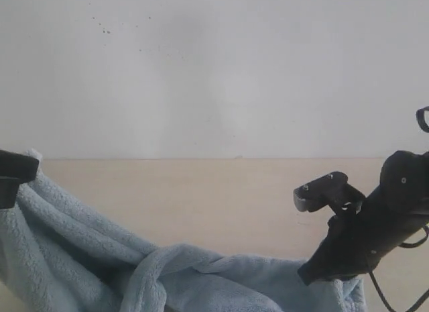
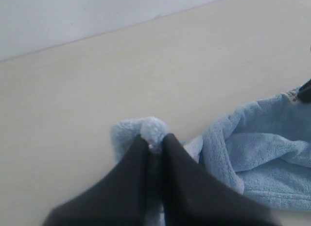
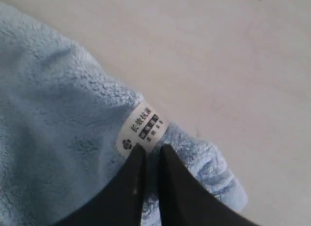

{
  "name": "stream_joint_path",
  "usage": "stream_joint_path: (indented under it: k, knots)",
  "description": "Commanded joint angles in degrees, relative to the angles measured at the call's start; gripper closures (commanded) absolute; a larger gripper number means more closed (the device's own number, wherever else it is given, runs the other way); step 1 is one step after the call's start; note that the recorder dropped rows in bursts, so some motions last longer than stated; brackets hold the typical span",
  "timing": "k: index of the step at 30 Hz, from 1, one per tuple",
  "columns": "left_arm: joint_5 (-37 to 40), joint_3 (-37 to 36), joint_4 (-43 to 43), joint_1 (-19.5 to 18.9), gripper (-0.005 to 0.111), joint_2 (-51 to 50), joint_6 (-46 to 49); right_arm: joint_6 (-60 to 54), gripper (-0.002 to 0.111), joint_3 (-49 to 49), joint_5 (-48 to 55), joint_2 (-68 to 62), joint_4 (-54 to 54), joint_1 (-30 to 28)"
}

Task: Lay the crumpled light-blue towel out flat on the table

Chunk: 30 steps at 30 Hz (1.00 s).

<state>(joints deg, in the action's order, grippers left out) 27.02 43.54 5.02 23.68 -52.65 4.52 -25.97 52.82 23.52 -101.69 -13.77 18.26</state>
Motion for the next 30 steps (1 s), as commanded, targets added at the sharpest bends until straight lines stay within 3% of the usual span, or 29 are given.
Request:
stream_joint_path:
  k: [1, 10, 16, 22, 26, 30]
  knots:
    - [0.07, -0.28, 0.44, 0.08, 0.100, 2.08, -0.83, -2.64, 0.097, -3.37, 1.18, -0.35, -3.95, 0.62]
    - [-2.22, -0.28, 0.03, 0.08, 0.100, 3.20, -0.83, -3.11, 0.097, -15.66, 5.28, 2.89, -9.65, 4.98]
    - [-3.39, -0.28, 0.03, 0.08, 0.100, 3.20, -0.83, 0.52, 0.097, -23.12, 4.80, 14.90, -10.35, 6.40]
    - [-3.51, -0.28, 0.03, 0.08, 0.100, 3.20, -0.83, 0.31, 0.097, -23.66, 16.26, 28.90, -11.12, 6.40]
    - [-3.40, -0.28, 0.03, 0.08, 0.100, 3.20, -0.83, -1.79, 0.097, -22.44, 14.86, 35.54, -11.01, 6.40]
    - [-3.29, -0.28, 0.03, 0.08, 0.100, 3.20, -0.83, -5.87, 0.095, -16.16, 14.10, 33.83, -11.01, 6.40]
